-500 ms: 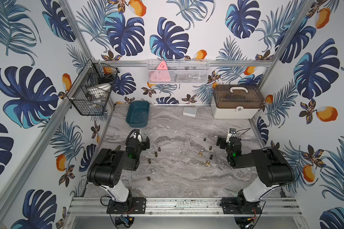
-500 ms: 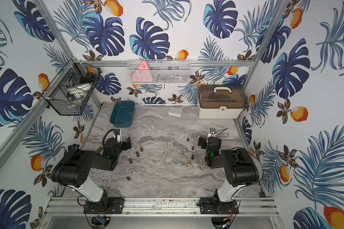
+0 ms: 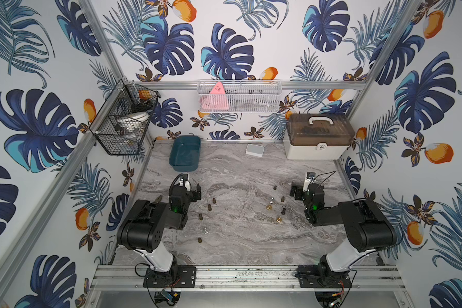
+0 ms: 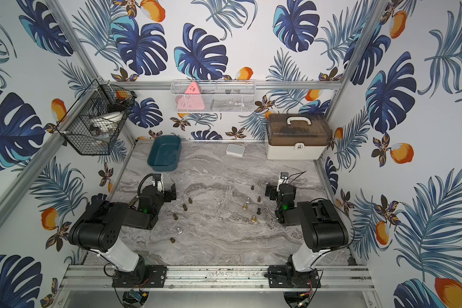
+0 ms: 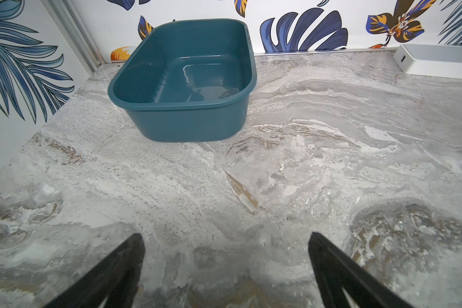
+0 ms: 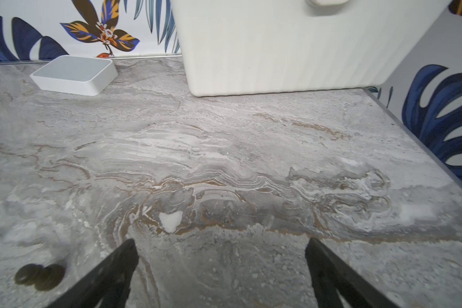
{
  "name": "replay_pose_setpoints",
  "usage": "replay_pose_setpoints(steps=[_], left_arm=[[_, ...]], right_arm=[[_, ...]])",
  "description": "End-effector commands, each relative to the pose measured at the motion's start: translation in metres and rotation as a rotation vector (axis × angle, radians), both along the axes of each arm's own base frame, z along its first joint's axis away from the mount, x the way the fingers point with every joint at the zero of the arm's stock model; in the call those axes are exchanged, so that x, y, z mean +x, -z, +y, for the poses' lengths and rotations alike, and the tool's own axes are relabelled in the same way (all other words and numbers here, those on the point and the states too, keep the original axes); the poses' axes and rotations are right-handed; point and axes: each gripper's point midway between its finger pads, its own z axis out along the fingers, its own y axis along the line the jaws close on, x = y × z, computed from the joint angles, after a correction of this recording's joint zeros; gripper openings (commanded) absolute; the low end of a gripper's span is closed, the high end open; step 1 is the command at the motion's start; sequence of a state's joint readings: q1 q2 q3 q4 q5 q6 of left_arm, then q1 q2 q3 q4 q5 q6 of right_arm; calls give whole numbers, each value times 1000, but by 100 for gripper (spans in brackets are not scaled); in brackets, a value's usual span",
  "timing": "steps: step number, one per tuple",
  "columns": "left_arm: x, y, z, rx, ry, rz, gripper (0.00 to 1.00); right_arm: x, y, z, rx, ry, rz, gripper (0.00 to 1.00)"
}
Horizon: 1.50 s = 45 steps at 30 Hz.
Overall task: Put the chess pieces into the storage box
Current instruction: Pick up the storage box at the center of the board.
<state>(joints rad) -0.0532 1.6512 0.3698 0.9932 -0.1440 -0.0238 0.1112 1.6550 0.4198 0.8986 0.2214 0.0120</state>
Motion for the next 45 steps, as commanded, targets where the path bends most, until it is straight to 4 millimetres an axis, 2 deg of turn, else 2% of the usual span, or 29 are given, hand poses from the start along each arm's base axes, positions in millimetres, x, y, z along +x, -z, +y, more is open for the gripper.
replay_pose_setpoints(steps=[1, 4, 6, 8, 9, 10, 11, 12, 14, 17, 21, 24, 26, 30, 36, 41, 45], left_arm=[[3, -6, -1, -5, 17, -23, 99], [5, -8, 2, 2, -3, -19, 99], [7, -30, 10, 59, -108, 8, 99], [8, -76, 23, 38, -271, 30, 99], [9, -101, 24, -39, -309, 24, 94], [14, -127, 15, -99, -282, -4, 87], [21, -148, 5, -139, -245, -32, 85], [30, -164, -5, -173, -217, -24, 83], [53, -185, -17, -201, -189, 79, 84], [81, -174, -35, -176, -140, 306, 69], [105, -128, -49, -155, -96, 496, 68], [116, -91, -41, -110, -122, 605, 68], [124, -71, -34, -108, -136, 649, 67], [139, -47, -20, -71, -167, 683, 68], [158, -10, -5, -74, -173, 744, 68], [168, 11, 10, -52, -198, 761, 67], [176, 19, 8, -40, -177, 766, 55]], right_arm=[[1, -8, -7, -9, 49, -34, 100], [-3, -24, -11, -53, 112, -66, 100], [0, -46, -4, -111, 131, -39, 100], [5, -81, -1, -72, 189, -58, 100], [8, -97, 0, 54, 241, -68, 100], [10, -106, 5, 186, 260, -50, 100], [17, -116, 20, 282, 176, -20, 100], [21, -128, 44, 359, 47, 21, 98], [21, -148, 89, 401, -160, 52, 90], [9, -162, 133, 420, -323, 127, 85], [-9, -174, 157, 401, -438, 148, 84], [-16, -162, 166, 406, -484, 180, 84], [-22, -150, 179, 424, -540, 215, 83], [-27, -136, 199, 402, -607, 229, 83], [-34, -120, 213, 389, -661, 247, 84], [-36, -116, 214, 380, -662, 240, 84], [-36, -114, 215, 378, -657, 241, 84]])
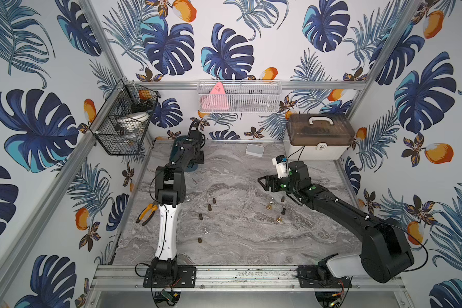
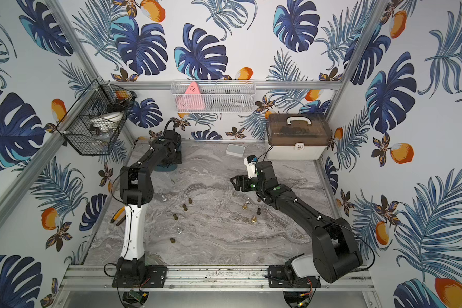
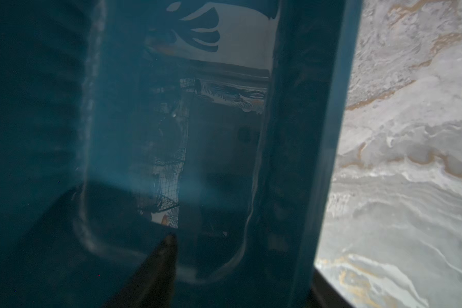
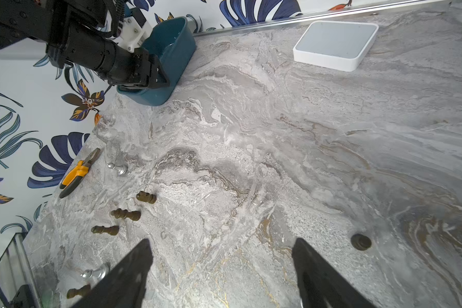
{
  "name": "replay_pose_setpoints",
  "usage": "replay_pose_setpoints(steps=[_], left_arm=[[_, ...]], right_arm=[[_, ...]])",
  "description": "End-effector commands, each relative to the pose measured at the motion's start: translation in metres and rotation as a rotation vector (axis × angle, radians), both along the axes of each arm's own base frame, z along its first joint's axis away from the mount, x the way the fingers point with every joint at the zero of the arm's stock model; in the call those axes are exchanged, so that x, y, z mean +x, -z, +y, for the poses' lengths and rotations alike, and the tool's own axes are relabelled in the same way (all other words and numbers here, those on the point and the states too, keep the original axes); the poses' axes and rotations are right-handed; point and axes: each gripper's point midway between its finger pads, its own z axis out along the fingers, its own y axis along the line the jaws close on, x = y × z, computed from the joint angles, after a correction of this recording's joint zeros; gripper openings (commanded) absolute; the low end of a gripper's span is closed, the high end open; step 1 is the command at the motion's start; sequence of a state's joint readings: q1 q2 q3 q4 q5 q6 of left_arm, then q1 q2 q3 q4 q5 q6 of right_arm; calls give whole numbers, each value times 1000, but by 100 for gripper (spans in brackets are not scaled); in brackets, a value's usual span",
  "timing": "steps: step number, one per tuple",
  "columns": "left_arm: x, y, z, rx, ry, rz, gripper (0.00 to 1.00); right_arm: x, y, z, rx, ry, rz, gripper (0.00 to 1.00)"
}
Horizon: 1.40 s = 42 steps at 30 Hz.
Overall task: Put the chess pieces into the storage box
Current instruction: Pick up the storage box at the center of the board, then place the storage box at the center of the board.
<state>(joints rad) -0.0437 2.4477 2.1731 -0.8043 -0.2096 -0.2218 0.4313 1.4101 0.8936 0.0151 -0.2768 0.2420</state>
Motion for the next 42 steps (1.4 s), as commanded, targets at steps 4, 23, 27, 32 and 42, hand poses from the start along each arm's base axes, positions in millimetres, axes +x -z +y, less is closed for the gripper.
replay_pose_setpoints(steps=[4, 23, 27, 32, 42], left_arm=[[5, -1, -3, 14, 44, -13, 39], [-16, -60, -95, 31, 169, -96, 0], [-40, -67, -135, 50, 207, -89, 0], [-79, -76, -180, 86, 218, -54, 0], [-167, -83, -256, -24, 240, -30, 0]], right_arm=[[4, -6, 2, 7, 4, -46, 84], [5, -5, -7, -8, 53, -59, 85], [5, -6, -9, -9, 67, -68, 86], [5, -8, -14, -16, 85, -85, 85], [5, -12, -22, -25, 125, -113, 86]])
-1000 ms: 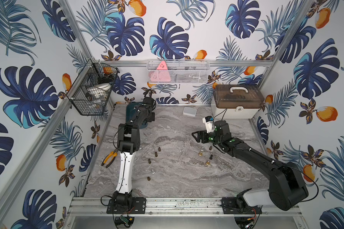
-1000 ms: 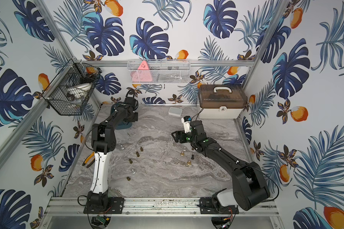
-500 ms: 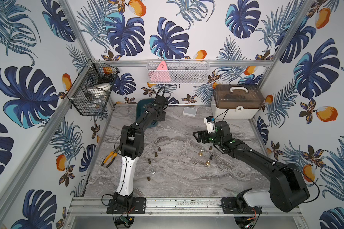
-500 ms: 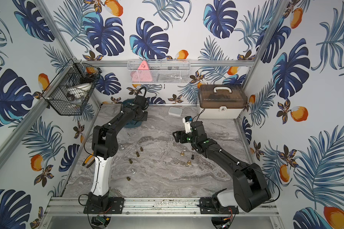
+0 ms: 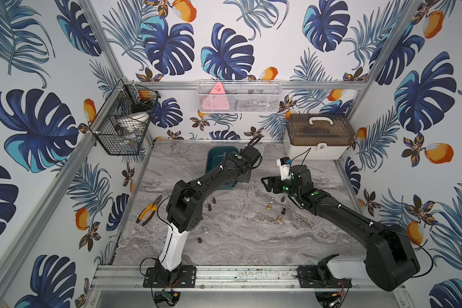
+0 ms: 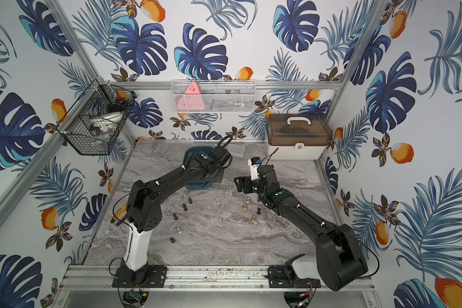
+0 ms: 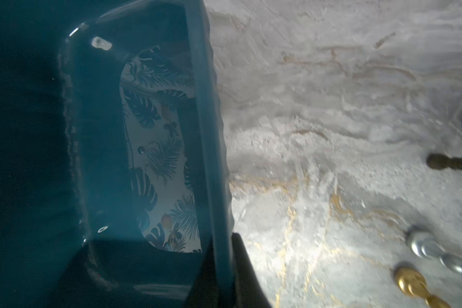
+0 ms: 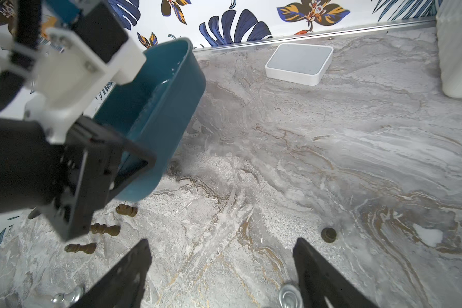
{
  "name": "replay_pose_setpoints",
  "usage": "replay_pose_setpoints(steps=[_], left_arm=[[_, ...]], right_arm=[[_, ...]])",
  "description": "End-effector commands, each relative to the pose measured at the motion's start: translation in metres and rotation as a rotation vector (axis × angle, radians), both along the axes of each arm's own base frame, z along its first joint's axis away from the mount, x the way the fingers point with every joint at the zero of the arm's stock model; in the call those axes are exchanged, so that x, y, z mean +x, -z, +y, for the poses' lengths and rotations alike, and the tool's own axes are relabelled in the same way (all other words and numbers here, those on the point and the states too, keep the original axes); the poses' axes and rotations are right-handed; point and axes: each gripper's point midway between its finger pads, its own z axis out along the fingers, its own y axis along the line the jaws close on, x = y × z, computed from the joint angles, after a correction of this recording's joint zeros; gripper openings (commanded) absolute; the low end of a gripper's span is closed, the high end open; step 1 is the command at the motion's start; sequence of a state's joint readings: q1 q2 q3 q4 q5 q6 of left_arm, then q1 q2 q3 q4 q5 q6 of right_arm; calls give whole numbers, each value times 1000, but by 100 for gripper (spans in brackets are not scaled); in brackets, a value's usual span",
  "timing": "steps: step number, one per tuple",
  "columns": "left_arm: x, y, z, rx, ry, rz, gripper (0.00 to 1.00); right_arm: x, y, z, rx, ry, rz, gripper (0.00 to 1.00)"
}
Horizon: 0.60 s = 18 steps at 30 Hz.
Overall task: Put the chess pieces into the storage box
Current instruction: Place the storage box at the center of the board.
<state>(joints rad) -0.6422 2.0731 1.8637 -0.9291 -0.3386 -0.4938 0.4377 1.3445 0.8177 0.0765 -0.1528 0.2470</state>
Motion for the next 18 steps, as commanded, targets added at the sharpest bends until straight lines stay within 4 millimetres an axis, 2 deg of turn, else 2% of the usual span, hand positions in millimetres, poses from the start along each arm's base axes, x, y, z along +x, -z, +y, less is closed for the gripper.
replay_pose_setpoints(steps=[1, 6, 9, 15, 18], left_arm=[[-19, -3, -10, -59, -60, 8, 0], [-43, 9, -39, -112, -13, 30, 0], [-48, 17, -58, -138, 19, 44, 0], [-52, 34, -80, -121, 49, 81, 0], [-56, 41, -84, -112, 58, 99, 0]], right_arm=[[5, -10, -3, 9, 25, -46, 86], [5, -9, -5, 4, 39, -45, 85], [5, -9, -5, 13, 41, -47, 85], [5, -8, -8, 3, 53, -49, 85], [6, -6, -8, -1, 57, -45, 85]])
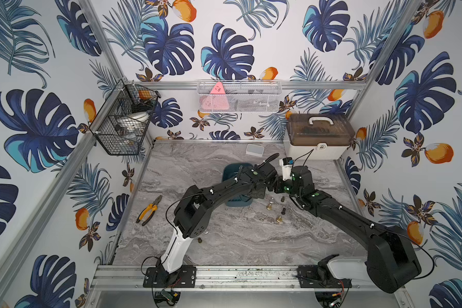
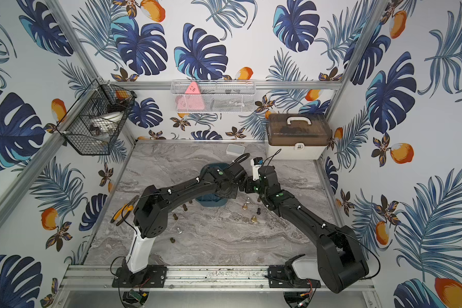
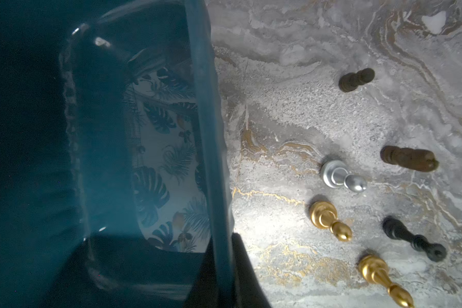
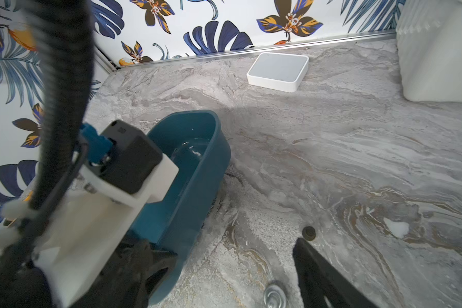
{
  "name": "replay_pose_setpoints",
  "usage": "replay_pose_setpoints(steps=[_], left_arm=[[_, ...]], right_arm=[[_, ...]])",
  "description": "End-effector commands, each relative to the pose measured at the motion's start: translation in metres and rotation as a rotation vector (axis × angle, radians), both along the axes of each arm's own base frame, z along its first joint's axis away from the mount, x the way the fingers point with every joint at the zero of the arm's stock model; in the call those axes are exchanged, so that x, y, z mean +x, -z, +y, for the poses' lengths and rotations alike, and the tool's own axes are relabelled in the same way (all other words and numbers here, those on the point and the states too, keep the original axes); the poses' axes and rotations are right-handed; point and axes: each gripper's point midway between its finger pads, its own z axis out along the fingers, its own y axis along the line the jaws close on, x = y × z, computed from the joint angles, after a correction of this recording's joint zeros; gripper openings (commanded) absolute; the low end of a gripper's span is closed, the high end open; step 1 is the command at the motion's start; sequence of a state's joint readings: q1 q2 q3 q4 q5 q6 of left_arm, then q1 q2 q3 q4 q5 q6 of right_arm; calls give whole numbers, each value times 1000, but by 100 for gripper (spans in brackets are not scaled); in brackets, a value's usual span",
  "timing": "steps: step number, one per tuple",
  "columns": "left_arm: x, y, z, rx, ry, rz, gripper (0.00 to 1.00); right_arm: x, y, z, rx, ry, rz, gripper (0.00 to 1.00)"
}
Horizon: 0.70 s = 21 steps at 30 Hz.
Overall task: Put the chess pieces into the storage box
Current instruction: Place the storage box at the center of the board.
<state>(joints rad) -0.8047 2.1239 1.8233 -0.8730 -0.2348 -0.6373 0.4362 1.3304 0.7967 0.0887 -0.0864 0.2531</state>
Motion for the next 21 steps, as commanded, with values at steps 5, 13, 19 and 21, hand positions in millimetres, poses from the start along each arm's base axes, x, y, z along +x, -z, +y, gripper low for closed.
replay_pose_setpoints(steps=[5, 13, 19, 21], left_arm=[[-3, 6, -7, -5, 3, 19, 4], [6, -42, -10, -97, 4, -70, 38], [9, -105, 15, -345, -42, -147, 40], [9, -123, 43, -397, -75, -171, 40]], right_arm=[[4, -6, 4, 24, 0, -25, 86], [5, -9, -3, 20, 38, -32, 88], [4, -16, -2, 48, 45, -17, 88], [5, -16, 2, 62, 46, 21, 88]])
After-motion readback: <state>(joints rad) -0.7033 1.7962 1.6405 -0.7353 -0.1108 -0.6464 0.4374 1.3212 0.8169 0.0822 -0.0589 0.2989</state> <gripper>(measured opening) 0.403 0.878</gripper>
